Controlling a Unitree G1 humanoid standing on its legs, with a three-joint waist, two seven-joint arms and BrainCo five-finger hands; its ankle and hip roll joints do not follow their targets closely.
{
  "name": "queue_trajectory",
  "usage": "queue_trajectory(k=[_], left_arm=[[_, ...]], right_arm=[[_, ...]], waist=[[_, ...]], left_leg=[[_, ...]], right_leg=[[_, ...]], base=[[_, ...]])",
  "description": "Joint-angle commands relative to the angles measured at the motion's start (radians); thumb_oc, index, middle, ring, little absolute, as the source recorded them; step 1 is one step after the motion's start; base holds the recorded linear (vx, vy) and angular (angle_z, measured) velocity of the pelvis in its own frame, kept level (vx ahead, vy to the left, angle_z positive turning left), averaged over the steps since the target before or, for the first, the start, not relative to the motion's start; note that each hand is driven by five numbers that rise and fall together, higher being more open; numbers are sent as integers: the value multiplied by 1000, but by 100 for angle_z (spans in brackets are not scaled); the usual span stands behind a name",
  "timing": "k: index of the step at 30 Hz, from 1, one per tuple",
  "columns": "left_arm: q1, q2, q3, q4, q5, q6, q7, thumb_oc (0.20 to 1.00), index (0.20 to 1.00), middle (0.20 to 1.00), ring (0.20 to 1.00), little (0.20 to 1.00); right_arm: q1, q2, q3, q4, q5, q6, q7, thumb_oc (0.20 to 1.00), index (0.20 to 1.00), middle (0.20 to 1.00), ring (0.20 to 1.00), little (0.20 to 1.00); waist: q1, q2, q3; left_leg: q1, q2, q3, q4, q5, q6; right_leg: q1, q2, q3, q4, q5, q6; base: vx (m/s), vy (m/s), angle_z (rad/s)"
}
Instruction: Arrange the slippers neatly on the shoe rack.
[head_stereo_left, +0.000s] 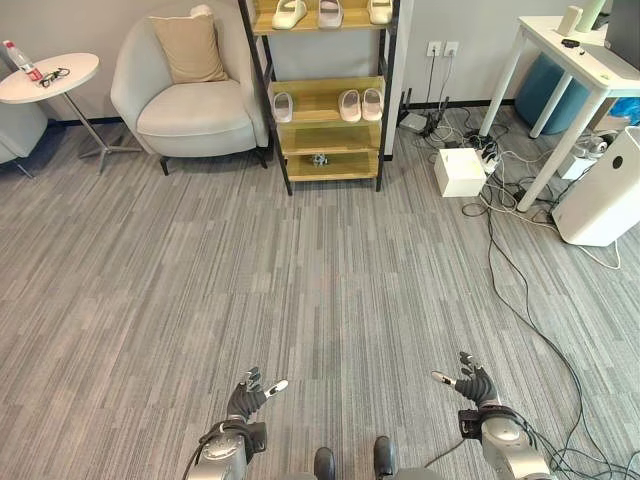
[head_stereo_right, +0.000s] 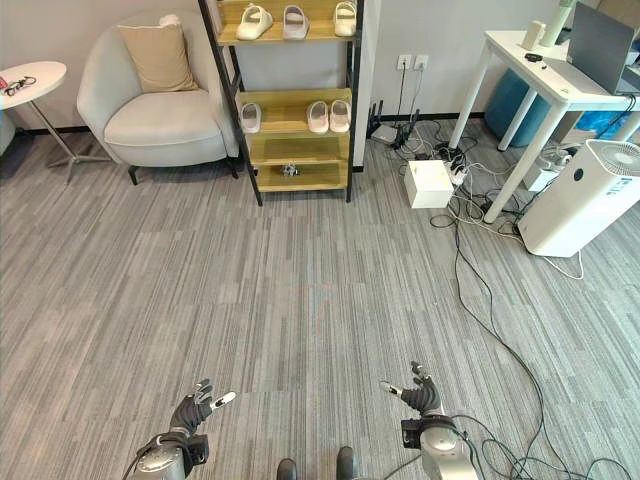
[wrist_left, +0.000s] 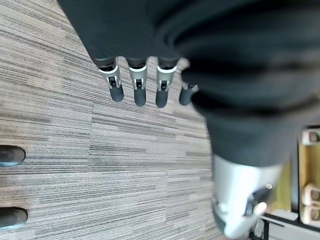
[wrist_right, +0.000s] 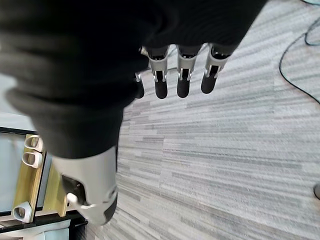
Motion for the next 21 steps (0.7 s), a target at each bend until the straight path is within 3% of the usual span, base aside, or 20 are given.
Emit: queue_trajectory(k=[1,21], left_arm=[[-27,20,2,-42,-19,-28,3,1000,1000,1000,1000,1000],[-21,20,30,-28,-42,-23,-2,1000,1000,1000,1000,1000]], right_arm=[[-19,-8,-10,-46,10,-28,0,1000,1000,1000,1000,1000],[-6,-1,-9,-57,45,-34,17,1000,1000,1000,1000,1000]], waist=[[-6,-34,-14],[-20,-33,-16]], left_leg=[[-1,48,-18,-8,-75,-39],[22,58,-5,-8,-85,-46]], right_leg=[[55,-87,22,-4,-155,108],[71,-81,18,-4,-165,104]], base=[[0,0,0],[7,-2,0]])
